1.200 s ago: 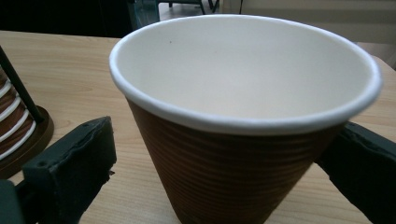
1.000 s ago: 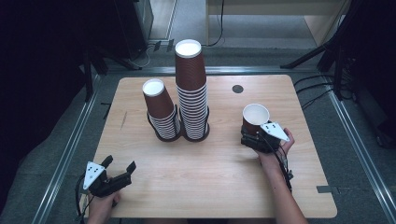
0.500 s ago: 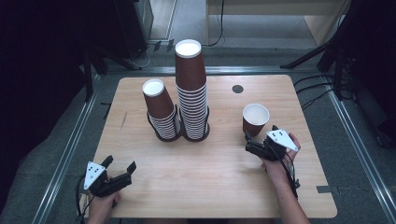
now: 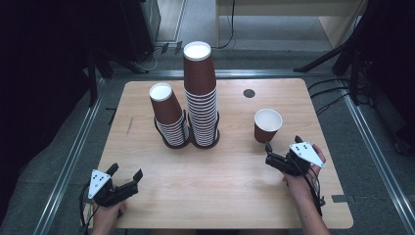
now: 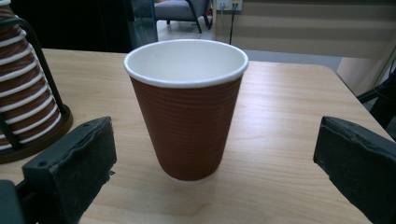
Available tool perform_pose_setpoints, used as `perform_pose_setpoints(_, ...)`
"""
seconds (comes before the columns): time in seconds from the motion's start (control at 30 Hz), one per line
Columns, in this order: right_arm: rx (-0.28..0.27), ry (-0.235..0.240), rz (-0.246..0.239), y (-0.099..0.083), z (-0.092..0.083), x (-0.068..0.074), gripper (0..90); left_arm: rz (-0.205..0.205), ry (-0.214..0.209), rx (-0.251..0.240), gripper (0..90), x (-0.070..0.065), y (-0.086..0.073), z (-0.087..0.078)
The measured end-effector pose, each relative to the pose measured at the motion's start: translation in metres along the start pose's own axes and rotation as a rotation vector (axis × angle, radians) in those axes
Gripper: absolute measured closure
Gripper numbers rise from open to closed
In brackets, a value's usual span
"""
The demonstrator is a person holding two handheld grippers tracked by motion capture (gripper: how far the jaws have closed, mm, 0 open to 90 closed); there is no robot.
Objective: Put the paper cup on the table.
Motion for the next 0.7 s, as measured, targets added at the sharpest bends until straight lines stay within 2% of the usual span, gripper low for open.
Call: perform_pose_setpoints(0.7, -0.003, -0.062, 0.048, -0.013, -0.035, -0.037, 0.0, 0.002, 0.001, 0.004, 3.9, -0.001, 0.0, 0.0)
Point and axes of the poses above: each handheld gripper's, and its own axes: z roughly forward along the jaws, y roughly out of its top, x roughly to its left, the point moved 1 cm from there along z, roughly forward along the jaws, and after that the axes turned 13 degrees about z, right-handed, at the moved point
